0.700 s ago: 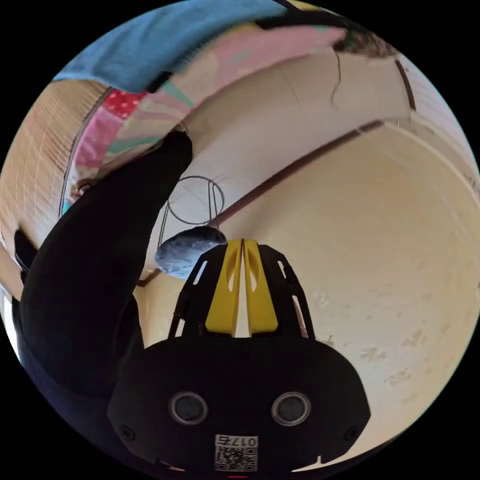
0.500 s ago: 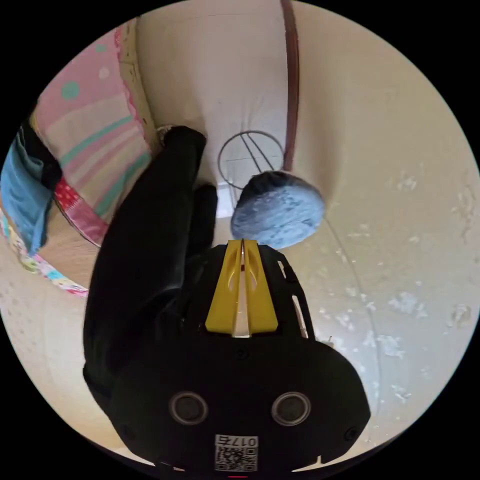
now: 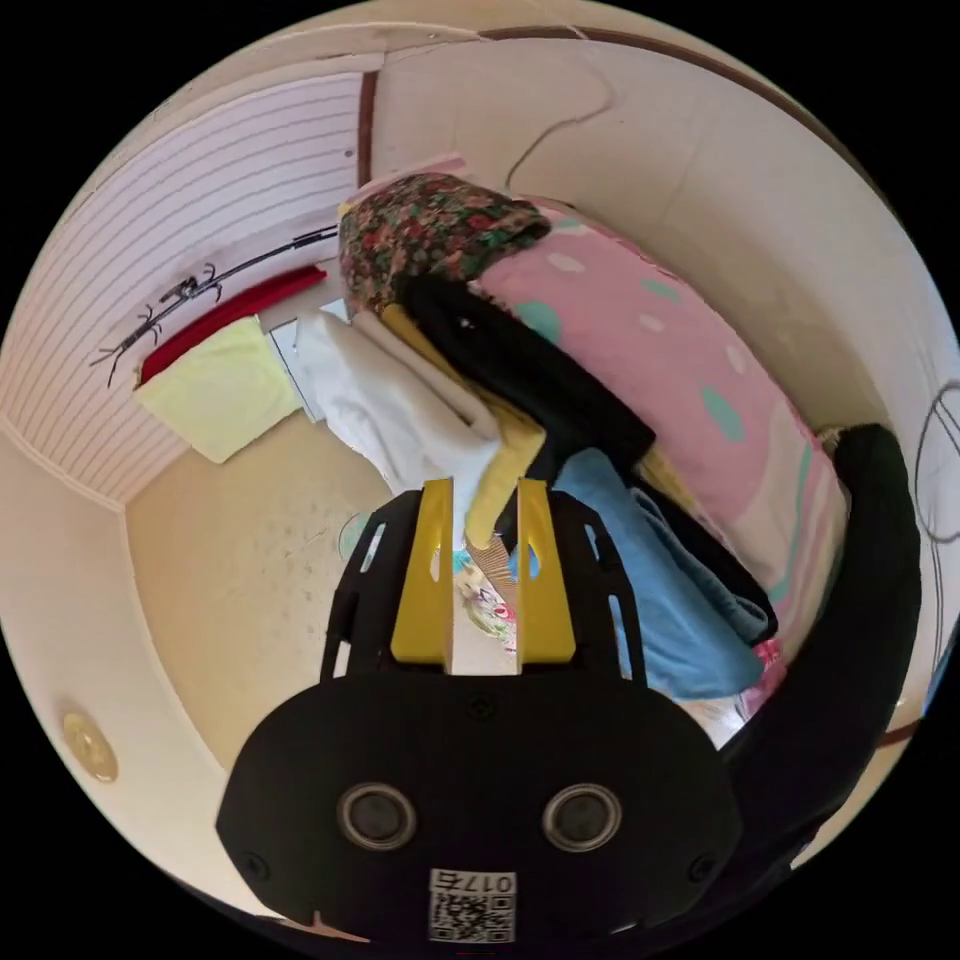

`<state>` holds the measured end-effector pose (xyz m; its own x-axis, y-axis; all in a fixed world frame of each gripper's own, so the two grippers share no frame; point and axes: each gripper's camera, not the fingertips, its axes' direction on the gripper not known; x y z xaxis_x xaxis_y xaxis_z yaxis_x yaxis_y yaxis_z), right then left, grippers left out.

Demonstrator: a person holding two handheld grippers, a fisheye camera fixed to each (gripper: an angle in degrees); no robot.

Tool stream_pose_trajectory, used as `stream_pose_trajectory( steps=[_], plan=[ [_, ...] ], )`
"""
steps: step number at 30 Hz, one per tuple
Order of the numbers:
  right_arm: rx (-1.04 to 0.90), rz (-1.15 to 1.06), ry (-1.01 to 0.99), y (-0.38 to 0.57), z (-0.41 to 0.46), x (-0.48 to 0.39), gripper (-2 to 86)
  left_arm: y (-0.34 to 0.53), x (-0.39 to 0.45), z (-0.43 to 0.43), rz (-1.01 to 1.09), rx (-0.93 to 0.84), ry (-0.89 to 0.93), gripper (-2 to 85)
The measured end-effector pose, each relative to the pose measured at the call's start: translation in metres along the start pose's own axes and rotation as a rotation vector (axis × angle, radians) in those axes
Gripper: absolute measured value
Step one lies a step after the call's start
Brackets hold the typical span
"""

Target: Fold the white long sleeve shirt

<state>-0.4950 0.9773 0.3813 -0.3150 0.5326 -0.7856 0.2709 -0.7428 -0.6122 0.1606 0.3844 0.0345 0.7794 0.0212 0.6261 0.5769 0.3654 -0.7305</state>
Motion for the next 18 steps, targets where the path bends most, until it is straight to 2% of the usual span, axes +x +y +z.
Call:
stream_pose_trajectory(
  steps=[3, 6, 8, 10, 12, 14, 16, 18],
  plan=[
    [-0.045, 0.004, 0.061, -0.004, -0.013, -0.017, 12.1, 0.006, 0.003, 0.013, -0.060, 0.009, 0.035, -0.5],
    [-0.076, 0.048, 0.017, 0.009, -0.038, 0.001, 10.2, 0.011, 0.007, 0.032, -0.113, -0.001, 0.072, -0.5],
    [-0.067, 0.089, -0.129, 0.021, -0.060, 0.026, 7.7, 0.010, 0.014, 0.047, -0.125, -0.026, 0.048, -0.5],
    [-0.036, 0.200, -0.386, 0.041, -0.084, 0.070, 5.8, 0.007, 0.016, 0.055, -0.138, -0.038, 0.027, -0.5],
    [0.002, 0.224, -0.476, 0.059, -0.097, 0.084, 4.6, 0.000, 0.016, 0.061, -0.156, -0.042, 0.029, -0.5],
    [0.049, 0.145, -0.518, 0.076, -0.111, 0.076, 4.0, -0.014, 0.017, 0.063, -0.174, -0.040, 0.044, -0.5],
    [-0.021, -0.111, -0.734, 0.093, -0.116, 0.042, 3.6, -0.028, 0.019, 0.061, -0.175, -0.031, 0.054, -0.5],
    [-0.108, -0.222, -0.875, 0.108, -0.113, 0.012, 3.3, -0.042, 0.024, 0.054, -0.161, -0.008, 0.055, -0.5]
  ],
)
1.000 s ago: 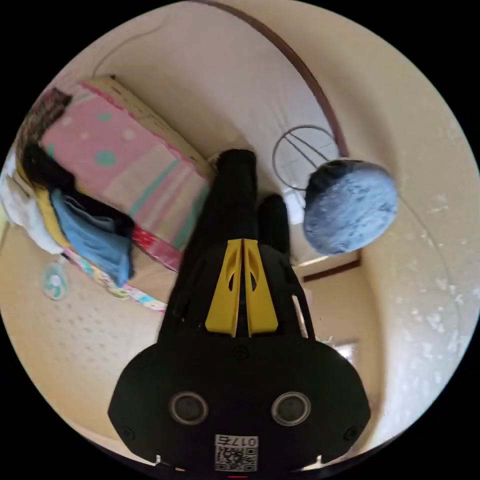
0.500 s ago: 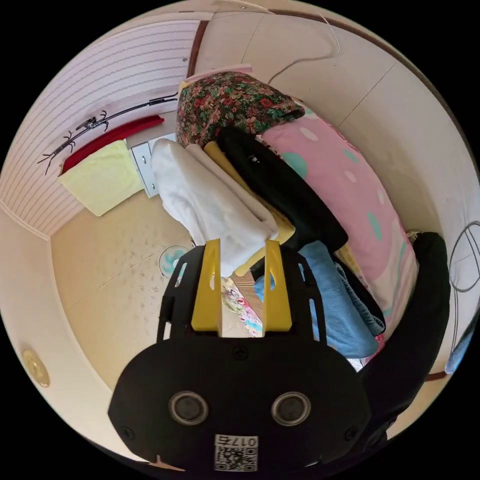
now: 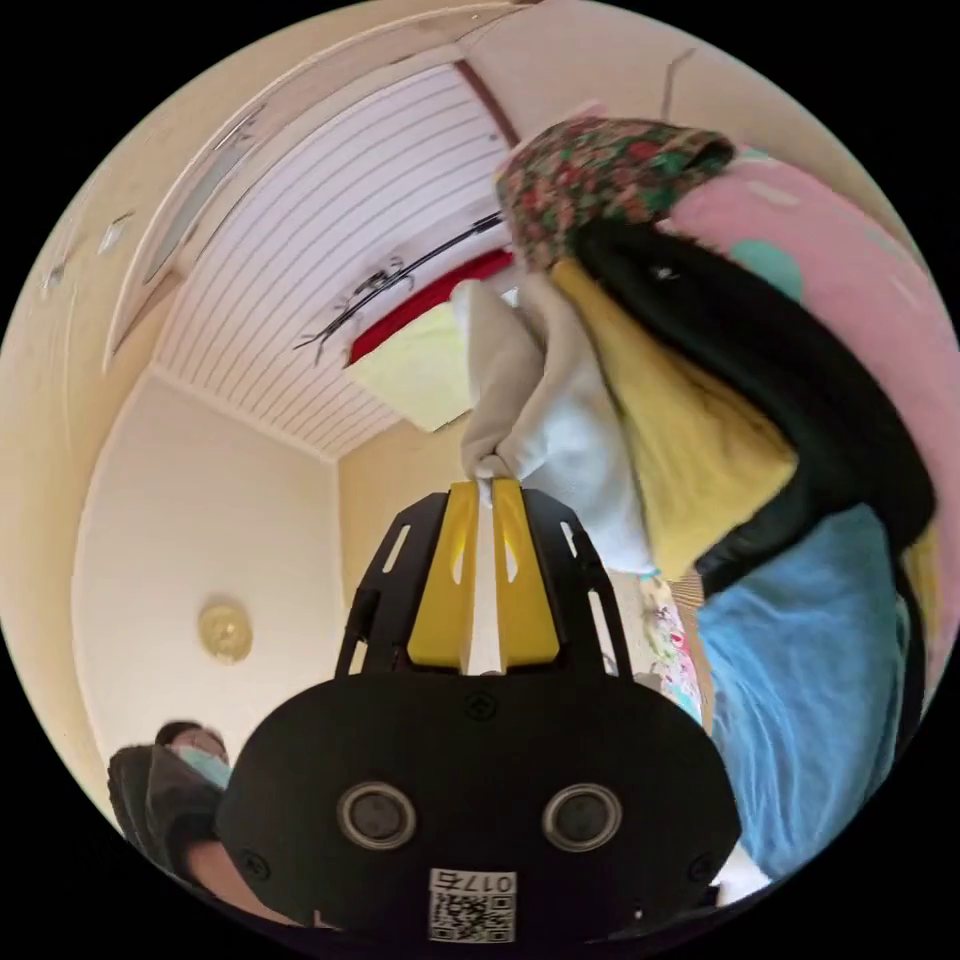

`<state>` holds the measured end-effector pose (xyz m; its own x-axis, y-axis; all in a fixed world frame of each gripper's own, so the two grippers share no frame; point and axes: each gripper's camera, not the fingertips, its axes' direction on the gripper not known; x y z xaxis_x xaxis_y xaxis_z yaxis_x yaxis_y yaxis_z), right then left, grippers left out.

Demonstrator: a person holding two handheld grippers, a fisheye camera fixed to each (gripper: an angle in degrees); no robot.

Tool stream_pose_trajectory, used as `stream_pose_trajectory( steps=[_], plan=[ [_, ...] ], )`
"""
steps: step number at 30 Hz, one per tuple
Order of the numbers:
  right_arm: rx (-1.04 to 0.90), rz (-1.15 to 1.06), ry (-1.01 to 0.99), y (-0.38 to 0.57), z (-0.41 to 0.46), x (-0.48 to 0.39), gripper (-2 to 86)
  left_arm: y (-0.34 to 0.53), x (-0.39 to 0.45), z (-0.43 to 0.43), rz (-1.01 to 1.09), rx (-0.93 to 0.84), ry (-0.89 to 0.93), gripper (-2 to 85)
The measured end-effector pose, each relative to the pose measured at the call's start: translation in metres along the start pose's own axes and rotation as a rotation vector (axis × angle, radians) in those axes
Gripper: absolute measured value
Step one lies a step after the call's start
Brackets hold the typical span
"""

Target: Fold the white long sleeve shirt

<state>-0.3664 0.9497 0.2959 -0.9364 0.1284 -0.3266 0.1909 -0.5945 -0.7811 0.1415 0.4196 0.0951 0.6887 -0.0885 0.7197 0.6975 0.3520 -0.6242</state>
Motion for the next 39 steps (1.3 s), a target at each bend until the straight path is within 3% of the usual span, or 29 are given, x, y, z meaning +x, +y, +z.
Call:
stream_pose_trajectory(
  steps=[2, 4, 6, 10, 14, 15, 18, 27, 30, 33, 36, 39],
  plan=[
    [-0.171, -0.076, -0.036, 0.008, 0.040, -0.031, 3.0, -0.019, 0.012, -0.012, 0.039, 0.046, -0.002, -0.6],
    [-0.469, -0.241, 0.020, 0.036, 0.103, -0.082, 2.7, -0.034, 0.020, -0.020, 0.069, 0.079, -0.013, -0.6],
    [-0.690, -0.305, -0.044, 0.073, 0.140, -0.103, 2.5, -0.047, 0.027, -0.025, 0.096, 0.099, -0.026, -0.6],
    [-1.137, -0.164, -0.249, 0.166, 0.159, -0.098, 2.1, -0.074, 0.039, -0.018, 0.137, 0.090, -0.068, -0.6],
    [-1.431, 0.076, -0.022, 0.242, 0.113, -0.054, 1.3, -0.095, 0.044, -0.004, 0.167, 0.067, -0.099, -0.5],
    [-1.435, 0.122, -0.052, 0.259, 0.091, -0.048, 1.1, -0.097, 0.044, -0.003, 0.171, 0.068, -0.101, -0.5],
    [-1.216, 0.214, -0.090, 0.270, 0.045, -0.032, 0.9, -0.111, 0.042, 0.005, 0.177, 0.055, -0.120, -0.5],
    [-0.390, -0.005, 0.026, 0.185, 0.032, -0.028, 4.6, -0.157, 0.051, 0.023, 0.198, 0.055, -0.133, -0.5],
    [-0.252, 0.070, 0.359, 0.178, 0.035, -0.002, 8.0, -0.168, 0.065, 0.029, 0.238, 0.079, -0.131, -0.5],
    [-0.422, 0.111, 0.748, 0.199, 0.067, 0.036, 11.2, -0.176, 0.074, 0.041, 0.270, 0.094, -0.153, -0.5],
    [-0.671, -0.064, 1.224, 0.247, 0.116, 0.065, 11.7, -0.183, 0.072, 0.058, 0.265, 0.088, -0.159, -0.5],
    [-0.563, -0.237, 1.349, 0.293, 0.137, 0.055, 10.9, -0.191, 0.062, 0.076, 0.233, 0.079, -0.137, -0.5]
  ],
)
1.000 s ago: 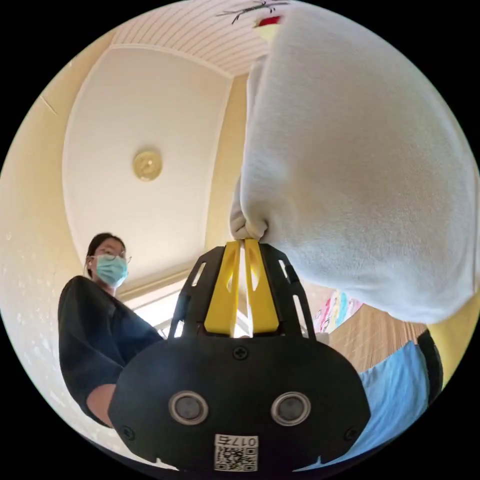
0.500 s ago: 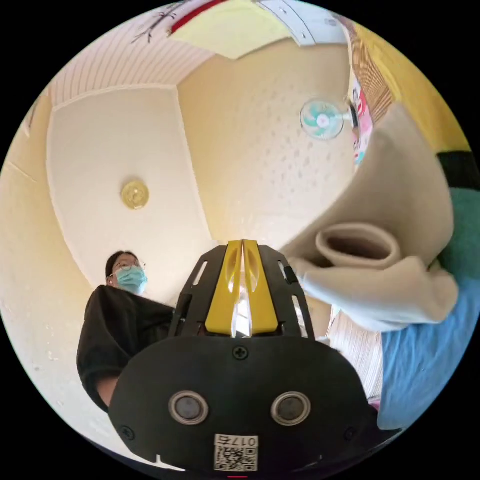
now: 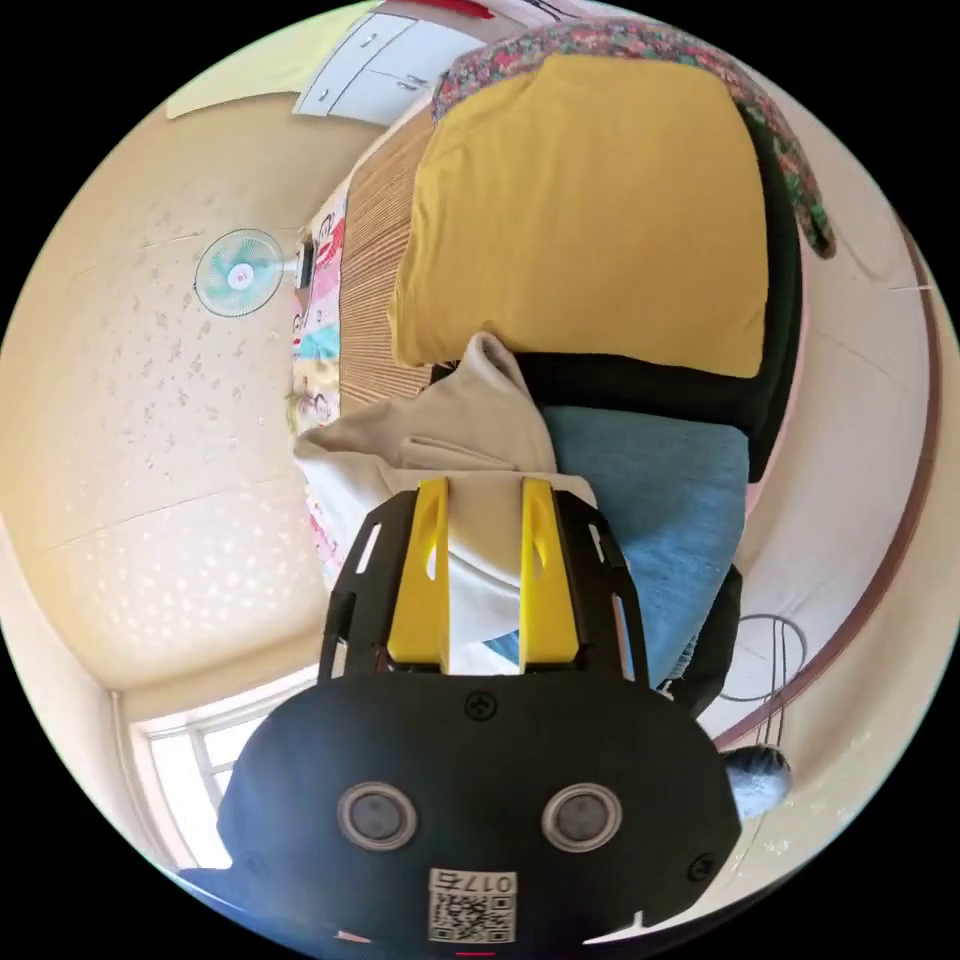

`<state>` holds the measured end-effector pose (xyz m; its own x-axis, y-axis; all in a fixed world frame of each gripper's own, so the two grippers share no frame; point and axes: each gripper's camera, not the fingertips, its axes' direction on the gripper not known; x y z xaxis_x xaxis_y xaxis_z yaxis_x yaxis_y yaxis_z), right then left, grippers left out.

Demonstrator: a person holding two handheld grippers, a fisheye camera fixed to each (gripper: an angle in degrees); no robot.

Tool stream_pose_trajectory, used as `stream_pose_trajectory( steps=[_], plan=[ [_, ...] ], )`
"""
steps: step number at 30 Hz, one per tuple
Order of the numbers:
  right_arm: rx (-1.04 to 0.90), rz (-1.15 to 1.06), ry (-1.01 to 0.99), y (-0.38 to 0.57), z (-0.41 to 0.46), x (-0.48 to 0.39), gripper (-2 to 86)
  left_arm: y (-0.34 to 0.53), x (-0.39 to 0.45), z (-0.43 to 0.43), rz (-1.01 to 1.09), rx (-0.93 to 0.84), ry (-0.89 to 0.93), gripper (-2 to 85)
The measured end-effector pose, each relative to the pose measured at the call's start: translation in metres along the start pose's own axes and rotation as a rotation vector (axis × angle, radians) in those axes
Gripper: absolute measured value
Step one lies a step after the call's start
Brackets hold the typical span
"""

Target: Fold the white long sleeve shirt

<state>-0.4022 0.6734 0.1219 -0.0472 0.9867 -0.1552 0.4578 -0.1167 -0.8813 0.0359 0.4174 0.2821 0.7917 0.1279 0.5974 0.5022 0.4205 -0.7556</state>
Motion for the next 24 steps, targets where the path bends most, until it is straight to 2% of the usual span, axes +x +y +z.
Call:
stream_pose_trajectory(
  steps=[2, 4, 6, 7, 10, 12, 14, 15, 16, 17, 19, 20, 21, 22, 23, 24],
  plan=[
    [0.085, -0.052, 0.072, 0.011, -0.004, -0.020, 10.3, -0.002, -0.009, 0.018, -0.032, -0.003, 0.032, -0.5],
    [0.131, -0.052, 0.259, 0.015, -0.008, -0.025, 9.6, -0.004, -0.016, 0.032, -0.054, -0.005, 0.059, -0.5],
    [0.159, -0.059, 0.342, 0.024, -0.011, -0.015, 8.9, -0.006, -0.024, 0.048, -0.081, -0.007, 0.084, -0.5],
    [0.103, -0.088, 0.309, 0.028, -0.004, -0.004, 9.4, -0.008, -0.029, 0.060, -0.100, -0.013, 0.105, -0.5],
    [-0.166, -0.104, 0.075, 0.038, 0.037, 0.038, 10.9, -0.012, -0.040, 0.091, -0.147, -0.036, 0.153, -0.6],
    [-0.242, -0.030, -0.062, 0.048, 0.056, 0.064, 9.7, -0.014, -0.045, 0.109, -0.170, -0.054, 0.166, -0.6],
    [-0.140, 0.024, -0.190, 0.061, 0.047, 0.072, 6.8, -0.020, -0.051, 0.126, -0.181, -0.050, 0.178, -0.5],
    [-0.033, -0.012, -0.312, 0.070, 0.032, 0.065, 5.1, -0.022, -0.052, 0.128, -0.180, -0.040, 0.185, -0.5],
    [0.005, -0.066, -0.485, 0.074, 0.022, 0.055, 4.5, -0.026, -0.055, 0.130, -0.180, -0.008, 0.202, -0.5],
    [-0.001, -0.094, -0.570, 0.074, 0.020, 0.049, 4.2, -0.031, -0.056, 0.128, -0.175, 0.033, 0.230, -0.5],
    [-0.022, -0.307, -0.890, 0.081, 0.004, 0.006, 3.4, -0.042, -0.055, 0.119, -0.133, 0.121, 0.311, -0.5],
    [-0.035, -0.400, -0.939, 0.086, -0.003, -0.012, 3.3, -0.048, -0.053, 0.106, -0.095, 0.201, 0.375, -0.5],
    [-0.066, -0.636, -0.989, 0.105, -0.024, -0.057, 3.1, -0.050, -0.051, 0.099, -0.073, 0.243, 0.411, -0.5],
    [-0.092, -0.879, -0.961, 0.134, -0.046, -0.101, 2.9, -0.055, -0.046, 0.083, -0.003, 0.330, 0.507, -0.4],
    [-0.101, -0.991, -0.934, 0.151, -0.055, -0.120, 2.9, -0.059, -0.036, 0.066, 0.103, 0.407, 0.631, -0.4],
    [-0.142, -1.202, -0.913, 0.185, -0.067, -0.151, 2.7, -0.061, -0.030, 0.058, 0.165, 0.439, 0.696, -0.3]
  ],
)
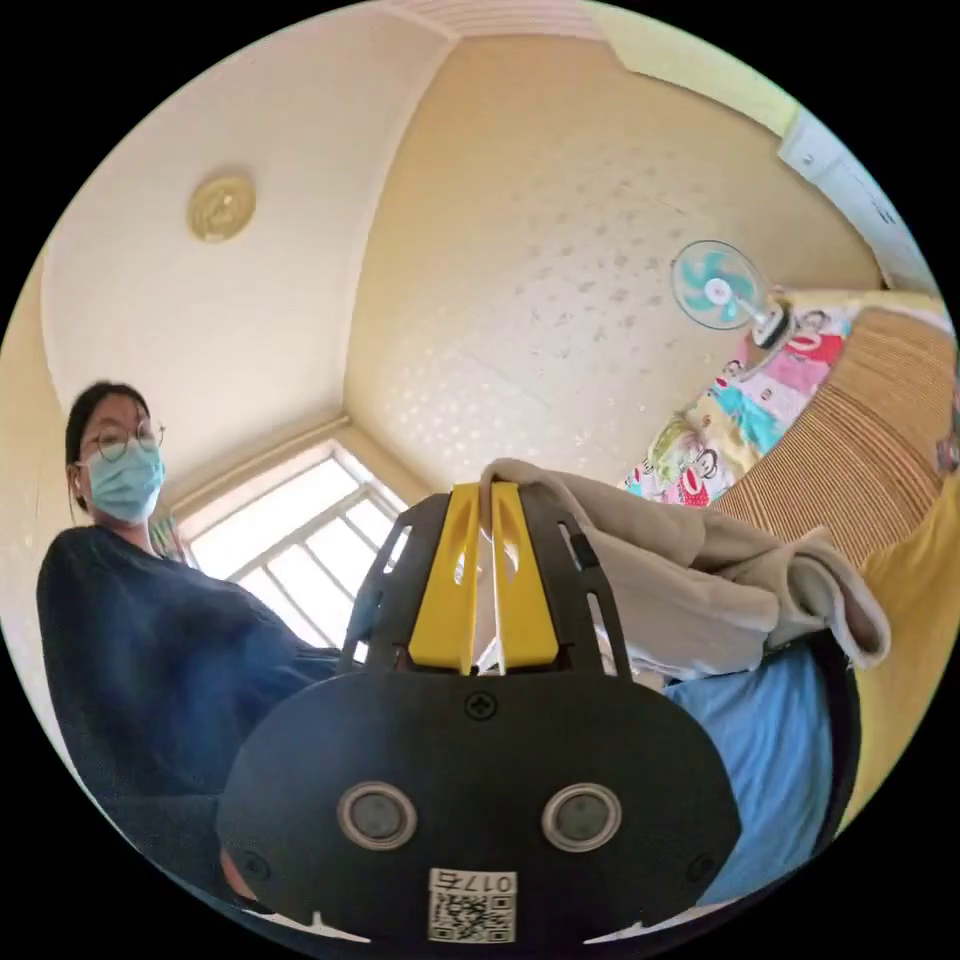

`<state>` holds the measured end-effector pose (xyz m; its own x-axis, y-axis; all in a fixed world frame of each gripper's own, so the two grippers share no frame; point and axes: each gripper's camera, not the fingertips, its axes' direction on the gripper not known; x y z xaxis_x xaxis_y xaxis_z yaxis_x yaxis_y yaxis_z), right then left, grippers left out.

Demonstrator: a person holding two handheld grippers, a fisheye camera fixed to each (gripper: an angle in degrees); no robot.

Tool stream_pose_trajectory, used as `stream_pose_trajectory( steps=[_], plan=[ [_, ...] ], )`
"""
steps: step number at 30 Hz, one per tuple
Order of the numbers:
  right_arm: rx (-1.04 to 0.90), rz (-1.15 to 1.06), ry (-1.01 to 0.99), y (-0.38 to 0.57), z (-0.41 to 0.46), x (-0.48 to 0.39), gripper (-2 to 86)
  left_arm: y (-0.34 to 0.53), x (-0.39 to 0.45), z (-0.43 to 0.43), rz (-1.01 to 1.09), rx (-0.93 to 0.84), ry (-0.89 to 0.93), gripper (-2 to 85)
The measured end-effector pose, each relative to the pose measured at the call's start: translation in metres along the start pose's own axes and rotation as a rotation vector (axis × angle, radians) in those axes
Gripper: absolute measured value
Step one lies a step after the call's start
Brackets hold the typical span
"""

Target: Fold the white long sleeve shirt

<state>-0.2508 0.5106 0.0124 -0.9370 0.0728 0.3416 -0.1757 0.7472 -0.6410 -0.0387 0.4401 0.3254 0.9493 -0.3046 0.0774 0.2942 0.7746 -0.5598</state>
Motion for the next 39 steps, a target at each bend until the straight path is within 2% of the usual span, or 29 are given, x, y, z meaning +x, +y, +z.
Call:
stream_pose_trajectory(
  steps=[2, 4, 5, 7, 8, 11, 14, 17, 21, 25, 27, 29, 31, 34, 36, 39],
  plan=[
    [-0.182, -0.142, -0.094, -0.008, 0.042, -0.032, 2.7, -0.014, 0.045, 0.001, 0.220, 0.016, 0.257, 0.3],
    [-0.416, -0.066, -0.180, 0.008, 0.097, -0.029, 2.7, -0.017, 0.088, 0.009, 0.406, -0.034, 0.377, 2.9],
    [-0.467, -0.008, -0.194, 0.018, 0.110, -0.022, 2.7, -0.014, 0.118, 0.021, 0.524, -0.090, 0.407, 5.0],
    [-0.596, 0.241, -0.146, 0.070, 0.156, 0.005, 2.7, -0.001, 0.160, 0.047, 0.673, -0.207, 0.394, 7.6],
    [-0.591, 0.246, -0.131, 0.084, 0.163, 0.003, 2.6, 0.014, 0.185, 0.067, 0.772, -0.278, 0.358, 8.7],
    [-0.580, 0.183, -0.209, 0.138, 0.192, -0.033, 2.3, 0.065, 0.229, 0.103, 0.982, -0.317, 0.252, 9.9],
    [-0.522, 0.163, -0.217, 0.165, 0.201, -0.064, 2.1, 0.105, 0.252, 0.132, 1.121, -0.398, 0.240, 10.2],
    [-0.506, 0.138, -0.234, 0.171, 0.204, -0.090, 1.9, 0.118, 0.263, 0.137, 1.181, -0.354, 0.198, 10.3],
    [-0.468, 0.037, -0.130, 0.158, 0.194, -0.133, 1.8, 0.126, 0.275, 0.137, 1.230, -0.296, 0.236, 9.0],
    [-0.400, -0.089, -0.096, 0.144, 0.188, -0.181, 1.8, 0.151, 0.284, 0.112, 1.362, -0.109, 0.280, 5.2],
    [-0.342, -0.162, -0.132, 0.134, 0.181, -0.203, 1.8, 0.151, 0.280, 0.092, 1.375, -0.048, 0.419, 4.2],
    [-0.244, -0.230, -0.230, 0.124, 0.170, -0.223, 2.0, 0.134, 0.274, 0.072, 1.295, -0.065, 0.739, 2.9],
    [-0.097, -0.303, -0.383, 0.112, 0.156, -0.245, 2.3, 0.123, 0.271, 0.065, 1.235, -0.074, 0.935, 2.1],
    [0.006, -0.387, -0.502, 0.103, 0.143, -0.261, 2.7, 0.111, 0.264, 0.059, 1.211, -0.063, 1.123, 1.3],
    [0.017, -0.430, -0.504, 0.105, 0.132, -0.266, 3.1, 0.104, 0.256, 0.060, 1.189, -0.062, 1.232, 1.1],
    [-0.052, -0.454, -0.369, 0.123, 0.120, -0.264, 4.6, 0.098, 0.244, 0.065, 1.180, -0.065, 1.375, 1.0]
  ],
)
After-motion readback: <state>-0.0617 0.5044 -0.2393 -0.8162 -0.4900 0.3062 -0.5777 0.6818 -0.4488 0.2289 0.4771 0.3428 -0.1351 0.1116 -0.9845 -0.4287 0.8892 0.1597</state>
